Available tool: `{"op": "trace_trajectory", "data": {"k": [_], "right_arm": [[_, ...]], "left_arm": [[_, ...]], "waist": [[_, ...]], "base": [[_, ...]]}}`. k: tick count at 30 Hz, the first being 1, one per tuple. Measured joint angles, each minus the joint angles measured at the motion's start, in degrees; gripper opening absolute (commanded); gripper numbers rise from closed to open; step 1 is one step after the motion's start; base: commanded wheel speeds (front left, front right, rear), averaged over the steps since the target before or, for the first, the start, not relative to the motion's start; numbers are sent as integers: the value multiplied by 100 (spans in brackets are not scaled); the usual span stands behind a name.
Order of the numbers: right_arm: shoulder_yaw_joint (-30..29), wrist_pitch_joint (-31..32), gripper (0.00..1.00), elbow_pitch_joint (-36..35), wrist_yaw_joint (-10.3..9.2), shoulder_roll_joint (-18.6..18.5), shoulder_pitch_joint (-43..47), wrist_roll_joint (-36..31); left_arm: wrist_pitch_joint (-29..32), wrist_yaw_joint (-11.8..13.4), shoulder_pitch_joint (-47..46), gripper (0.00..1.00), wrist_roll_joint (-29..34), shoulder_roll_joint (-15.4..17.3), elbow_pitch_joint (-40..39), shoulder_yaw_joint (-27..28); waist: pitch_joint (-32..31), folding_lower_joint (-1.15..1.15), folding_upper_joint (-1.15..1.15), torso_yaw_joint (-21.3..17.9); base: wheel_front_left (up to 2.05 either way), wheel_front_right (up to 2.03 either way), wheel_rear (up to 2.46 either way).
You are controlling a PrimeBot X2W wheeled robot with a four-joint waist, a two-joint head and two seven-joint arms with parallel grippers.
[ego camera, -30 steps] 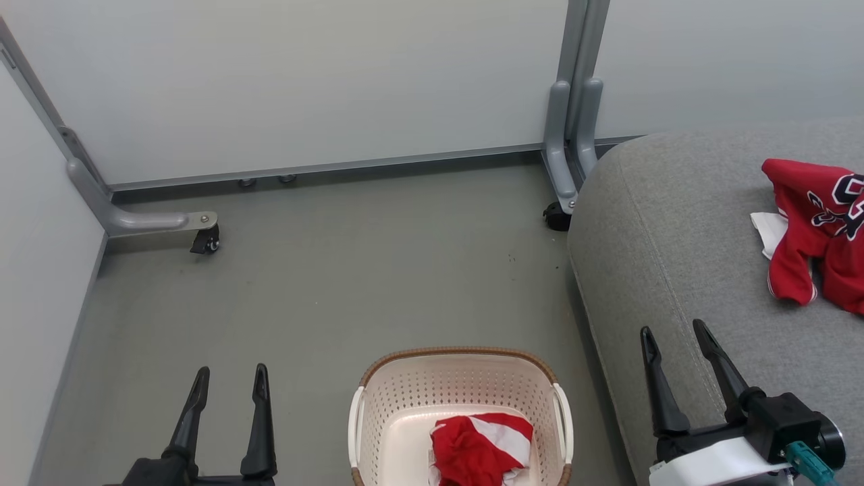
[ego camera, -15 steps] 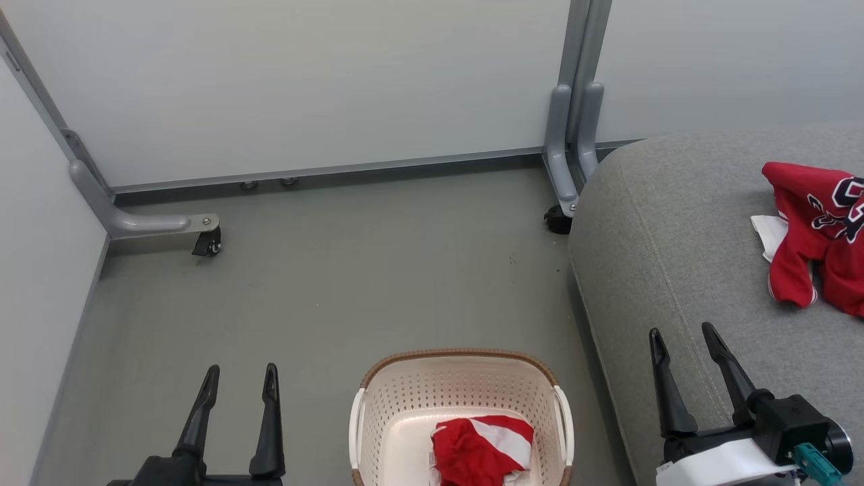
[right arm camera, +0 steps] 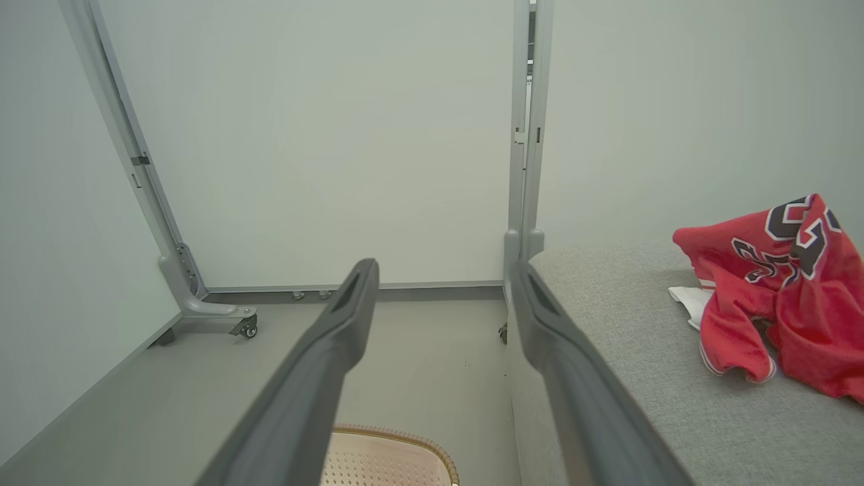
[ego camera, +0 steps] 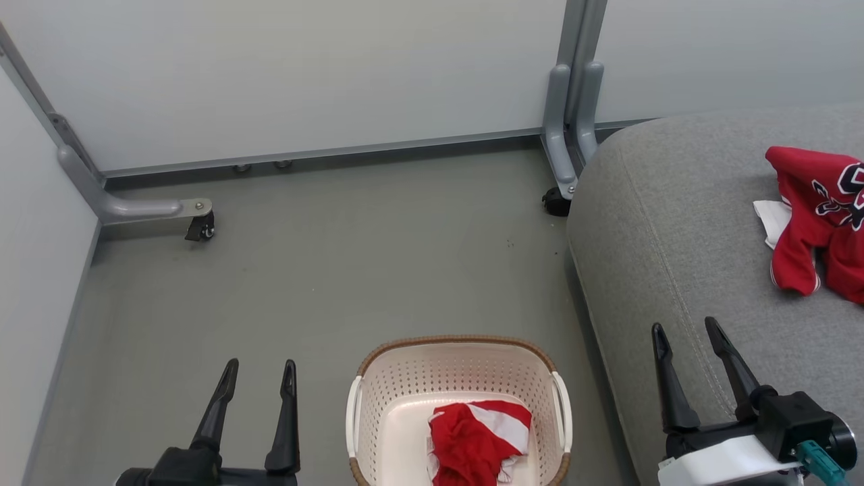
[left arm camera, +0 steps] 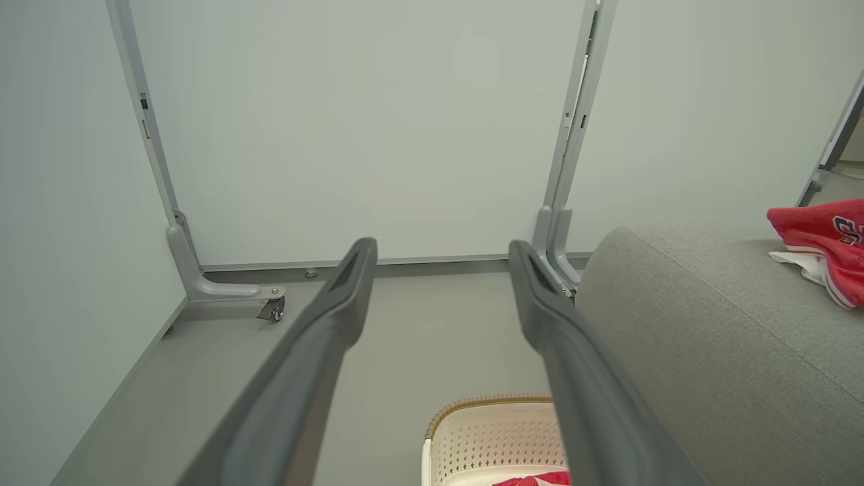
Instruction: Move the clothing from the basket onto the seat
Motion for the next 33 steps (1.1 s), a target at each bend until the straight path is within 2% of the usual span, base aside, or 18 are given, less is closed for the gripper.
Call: {"op": "trace_trajectory", "data": {"k": [6,13,17,25,33], "right_arm": [[-122,1,100,-143,0,-1,-220,-44],[-260,0,100,-366,0,3,-1055,-245],[-553,0,100,-588,0,0,-1664,-311],[-803,0,100,-904,0,0,-2307,-324],[-910,0,100,-1106,0,-7,-2626,-207]], "left_arm": [[1,-92,-377,100,30,0,158,-237],[-1,-164,-1446,100,223,-4,554,-701],[0,-174,-2323,100,250,143,1116,-1441],[1,-177,-3851,100,-130,452,2575,-2714],[1,-178,-5101,100,-598,438,4253,-3914]], "waist": [[323,0,0,-62],[1078,0,0,-144],[1761,0,0,-233],[2904,1,0,-395],[3954,1,0,-570]], "base": [[0,0,0],[0,0,0],[0,0,0],[0,0,0],[0,0,0]]}}
